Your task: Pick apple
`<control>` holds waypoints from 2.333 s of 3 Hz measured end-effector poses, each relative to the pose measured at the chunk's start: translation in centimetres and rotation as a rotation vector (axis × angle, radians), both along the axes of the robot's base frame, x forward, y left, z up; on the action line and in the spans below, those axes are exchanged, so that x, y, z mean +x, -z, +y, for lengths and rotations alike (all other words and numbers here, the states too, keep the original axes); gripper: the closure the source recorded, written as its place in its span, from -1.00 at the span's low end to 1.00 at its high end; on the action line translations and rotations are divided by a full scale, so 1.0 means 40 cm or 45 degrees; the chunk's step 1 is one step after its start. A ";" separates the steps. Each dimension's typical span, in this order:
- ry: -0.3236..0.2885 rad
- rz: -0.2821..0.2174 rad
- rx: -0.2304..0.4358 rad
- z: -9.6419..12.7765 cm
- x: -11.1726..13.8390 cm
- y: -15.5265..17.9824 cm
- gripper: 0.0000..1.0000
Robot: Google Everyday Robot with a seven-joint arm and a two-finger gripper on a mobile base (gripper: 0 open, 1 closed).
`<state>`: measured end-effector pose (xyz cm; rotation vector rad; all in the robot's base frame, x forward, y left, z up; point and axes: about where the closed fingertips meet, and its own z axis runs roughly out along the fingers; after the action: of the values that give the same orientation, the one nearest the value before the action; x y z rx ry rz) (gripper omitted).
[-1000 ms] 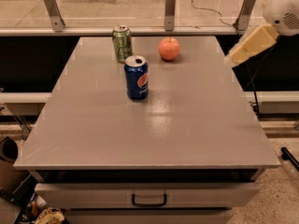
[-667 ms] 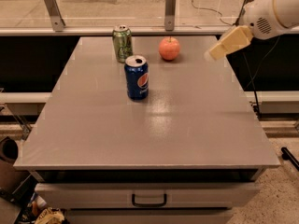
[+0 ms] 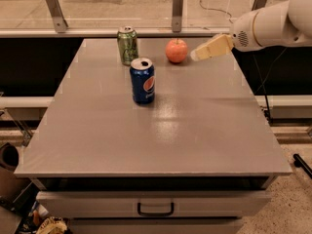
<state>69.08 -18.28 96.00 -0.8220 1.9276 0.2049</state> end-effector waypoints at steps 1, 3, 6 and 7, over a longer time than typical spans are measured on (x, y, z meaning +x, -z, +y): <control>-0.018 0.008 0.015 0.017 0.020 0.013 -1.00; -0.039 0.022 0.022 0.074 0.138 0.083 -1.00; -0.120 0.029 0.200 0.178 0.278 0.185 -1.00; -0.143 0.045 0.258 0.210 0.292 0.219 -1.00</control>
Offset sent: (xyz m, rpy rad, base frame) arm 0.0635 0.0298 -0.0379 -0.0004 0.0388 0.0311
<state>80.75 -9.87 87.26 -0.7948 1.8593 0.4775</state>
